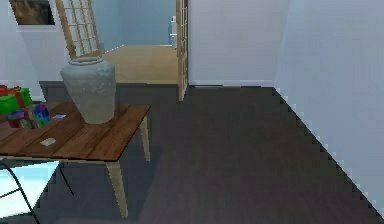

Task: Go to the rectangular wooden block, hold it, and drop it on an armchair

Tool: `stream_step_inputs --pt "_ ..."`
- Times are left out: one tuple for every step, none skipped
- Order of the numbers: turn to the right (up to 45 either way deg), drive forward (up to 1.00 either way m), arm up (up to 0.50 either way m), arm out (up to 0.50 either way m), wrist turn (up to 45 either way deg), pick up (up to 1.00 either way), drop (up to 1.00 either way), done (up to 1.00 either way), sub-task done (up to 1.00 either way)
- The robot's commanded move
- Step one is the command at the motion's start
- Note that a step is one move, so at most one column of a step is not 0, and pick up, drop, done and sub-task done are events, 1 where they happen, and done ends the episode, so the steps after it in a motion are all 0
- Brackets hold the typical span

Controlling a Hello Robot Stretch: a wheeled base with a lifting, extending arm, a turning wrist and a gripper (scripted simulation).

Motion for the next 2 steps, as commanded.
stream_step_inputs --pt "3.0 0.00 0.00 0.00 0.0 0.00 0.00 0.00 0.00" --pt "0.0 0.15 0.00 0.00 0.0 0.00 0.00 0.00 0.00"
